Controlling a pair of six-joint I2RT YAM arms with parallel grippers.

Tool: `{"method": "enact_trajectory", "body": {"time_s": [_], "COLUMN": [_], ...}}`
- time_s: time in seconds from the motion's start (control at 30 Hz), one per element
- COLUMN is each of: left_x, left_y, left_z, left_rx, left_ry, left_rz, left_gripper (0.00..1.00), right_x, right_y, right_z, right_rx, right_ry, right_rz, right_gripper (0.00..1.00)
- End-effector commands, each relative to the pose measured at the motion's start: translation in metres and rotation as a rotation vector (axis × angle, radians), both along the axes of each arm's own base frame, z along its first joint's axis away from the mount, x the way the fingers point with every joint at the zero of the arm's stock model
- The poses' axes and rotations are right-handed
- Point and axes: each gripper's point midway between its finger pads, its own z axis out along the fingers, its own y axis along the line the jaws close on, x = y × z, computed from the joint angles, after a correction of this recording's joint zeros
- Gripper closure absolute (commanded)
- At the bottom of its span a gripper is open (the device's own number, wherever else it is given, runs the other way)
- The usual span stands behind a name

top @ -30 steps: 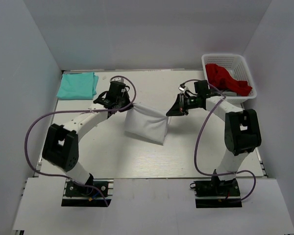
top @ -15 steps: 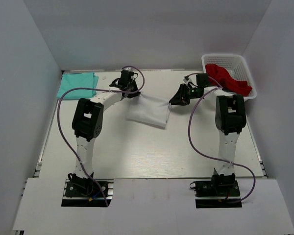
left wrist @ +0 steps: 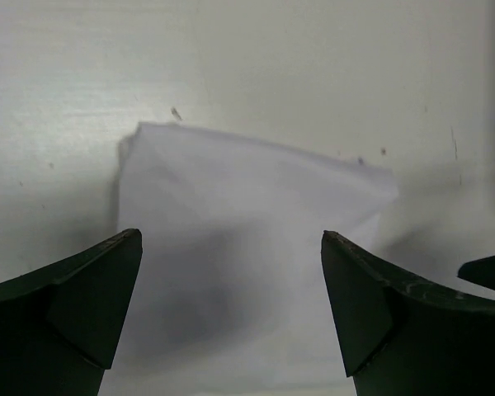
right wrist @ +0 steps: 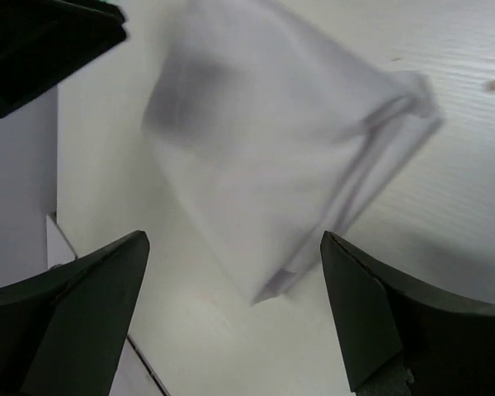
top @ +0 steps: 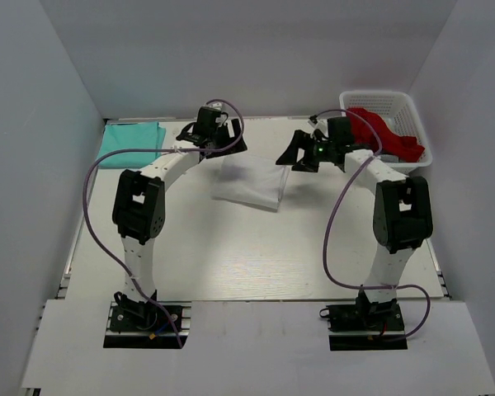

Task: Fold and stack the t-shirts
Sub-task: Fold the long partially folded tshirt into a neat square, then smooth out wrinkles on the folded tshirt

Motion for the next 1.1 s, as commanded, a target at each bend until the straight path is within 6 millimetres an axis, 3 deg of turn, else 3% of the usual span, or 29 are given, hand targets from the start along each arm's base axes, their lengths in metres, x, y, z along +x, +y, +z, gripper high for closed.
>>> {"method": "enact_trajectory", "body": {"time_s": [0.0,0.03,0.1,0.23,0.27,0.33,0.37,0.43,0.57,0.7,0.73,0.8,0.83,0.9,0.97,1.0,1.07], "left_x": [-0.037,-0.044,-0.054,-0.063,-0.064,-0.071,-0.074,-0.081,-0.110,-0.138,-0.139,-0.151,-0.157,-0.148,-0.143,-0.143,-0.139], "left_y": [-0.019,-0.019,-0.022,-0.022,-0.022,-0.018,-0.017,-0.007,0.014,0.024,0.025,0.030,0.032,0.035,0.035,0.032,0.019], "left_z": [0.024,0.006,0.001,-0.032,-0.037,-0.058,-0.060,-0.079,-0.116,-0.117,-0.101,-0.093,-0.075,-0.051,-0.024,-0.017,0.003], "left_rx": [-0.087,-0.097,-0.116,-0.110,-0.107,-0.084,-0.080,-0.034,0.015,0.046,0.038,0.035,0.021,0.013,-0.005,-0.016,-0.045], "left_ry": [-0.006,0.029,0.049,0.126,0.137,0.202,0.215,0.258,0.374,0.408,0.386,0.379,0.343,0.258,0.192,0.171,0.122], "left_rz": [-0.115,-0.112,-0.143,-0.147,-0.147,-0.141,-0.140,-0.106,-0.067,-0.060,-0.061,-0.061,-0.064,-0.045,-0.040,-0.060,-0.124], "left_gripper": [0.00,0.00,0.00,0.00,0.00,0.00,0.00,0.00,0.00,0.00,0.00,0.00,0.00,0.00,0.00,0.00,0.00], "right_x": [-0.029,-0.039,-0.045,-0.066,-0.067,-0.072,-0.074,-0.082,-0.104,-0.120,-0.123,-0.118,-0.118,-0.101,-0.097,-0.094,-0.091], "right_y": [0.036,0.049,0.059,0.083,0.085,0.086,0.083,0.075,0.053,0.039,0.037,0.035,0.035,0.038,0.035,0.036,0.039], "right_z": [0.014,0.017,0.018,-0.009,-0.028,-0.042,-0.060,-0.078,-0.117,-0.145,-0.145,-0.136,-0.125,-0.087,-0.057,-0.032,-0.014], "right_rx": [0.078,0.104,0.131,0.163,0.155,0.172,0.172,0.157,0.072,0.013,0.003,-0.015,-0.027,-0.039,-0.060,-0.057,-0.037], "right_ry": [-0.050,-0.055,-0.057,0.032,0.081,0.139,0.195,0.237,0.323,0.362,0.372,0.327,0.295,0.167,0.102,0.035,-0.021], "right_rz": [0.098,0.137,0.154,0.205,0.199,0.178,0.150,0.130,0.075,0.052,0.055,0.068,0.085,0.098,0.122,0.117,0.124], "right_gripper": [0.10,0.10,0.10,0.10,0.10,0.10,0.10,0.10,0.10,0.10,0.10,0.10,0.10,0.10,0.10,0.10,0.10]}}
